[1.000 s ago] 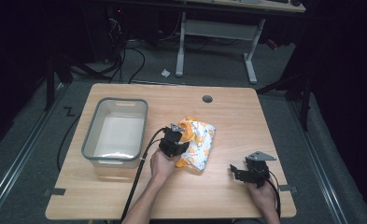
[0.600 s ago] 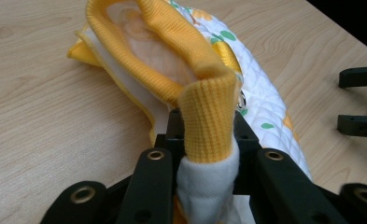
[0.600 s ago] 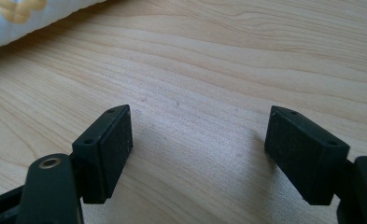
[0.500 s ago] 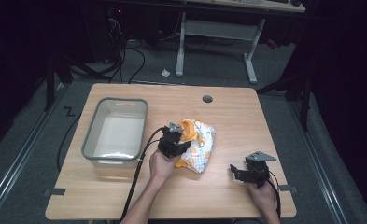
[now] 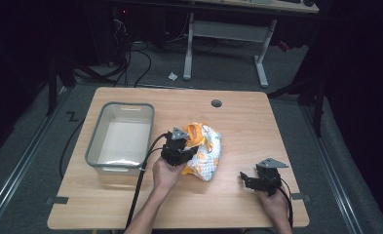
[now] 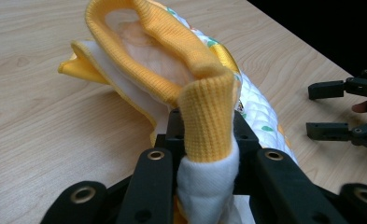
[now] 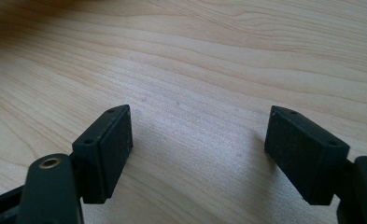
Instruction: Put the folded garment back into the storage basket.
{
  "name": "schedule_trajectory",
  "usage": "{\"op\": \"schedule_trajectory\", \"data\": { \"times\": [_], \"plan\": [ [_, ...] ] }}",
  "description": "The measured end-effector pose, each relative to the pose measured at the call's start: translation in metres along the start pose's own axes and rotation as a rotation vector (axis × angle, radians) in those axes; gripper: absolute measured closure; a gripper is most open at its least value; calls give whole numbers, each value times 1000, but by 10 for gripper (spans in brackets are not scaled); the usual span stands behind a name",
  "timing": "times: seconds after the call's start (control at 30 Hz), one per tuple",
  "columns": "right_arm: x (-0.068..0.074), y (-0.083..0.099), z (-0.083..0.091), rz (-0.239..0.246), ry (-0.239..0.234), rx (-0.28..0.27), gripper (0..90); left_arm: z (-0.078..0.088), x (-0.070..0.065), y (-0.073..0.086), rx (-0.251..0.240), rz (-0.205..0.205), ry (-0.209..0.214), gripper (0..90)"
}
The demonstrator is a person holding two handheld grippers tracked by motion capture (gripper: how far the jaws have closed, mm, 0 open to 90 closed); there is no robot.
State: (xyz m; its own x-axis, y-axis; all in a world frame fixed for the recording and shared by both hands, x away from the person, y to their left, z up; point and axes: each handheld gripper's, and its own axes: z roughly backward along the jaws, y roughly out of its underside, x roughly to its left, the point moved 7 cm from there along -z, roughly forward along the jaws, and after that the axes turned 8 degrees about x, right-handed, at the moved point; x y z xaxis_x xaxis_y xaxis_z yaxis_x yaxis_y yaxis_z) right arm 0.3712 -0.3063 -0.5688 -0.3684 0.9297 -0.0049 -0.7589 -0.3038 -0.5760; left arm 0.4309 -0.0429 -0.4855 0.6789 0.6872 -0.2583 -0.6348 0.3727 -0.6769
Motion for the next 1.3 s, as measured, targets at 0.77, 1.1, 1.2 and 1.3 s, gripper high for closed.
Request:
{"op": "schedule_trajectory", "data": {
  "times": [0.77,1.1,1.2,1.3],
  "plan": [
    [0,0,0,-2,0,1,237,32,6,-6,-49,-2,4,752],
    [0,0,0,-1,0,0,237,44,9,-11,-79,7,10,753],
    [0,0,0,0,0,0,237,46,11,-11,-85,15,17,753],
    [0,0,0,-1,0,0,237,49,13,-13,-97,34,48,752]
  ]
}}
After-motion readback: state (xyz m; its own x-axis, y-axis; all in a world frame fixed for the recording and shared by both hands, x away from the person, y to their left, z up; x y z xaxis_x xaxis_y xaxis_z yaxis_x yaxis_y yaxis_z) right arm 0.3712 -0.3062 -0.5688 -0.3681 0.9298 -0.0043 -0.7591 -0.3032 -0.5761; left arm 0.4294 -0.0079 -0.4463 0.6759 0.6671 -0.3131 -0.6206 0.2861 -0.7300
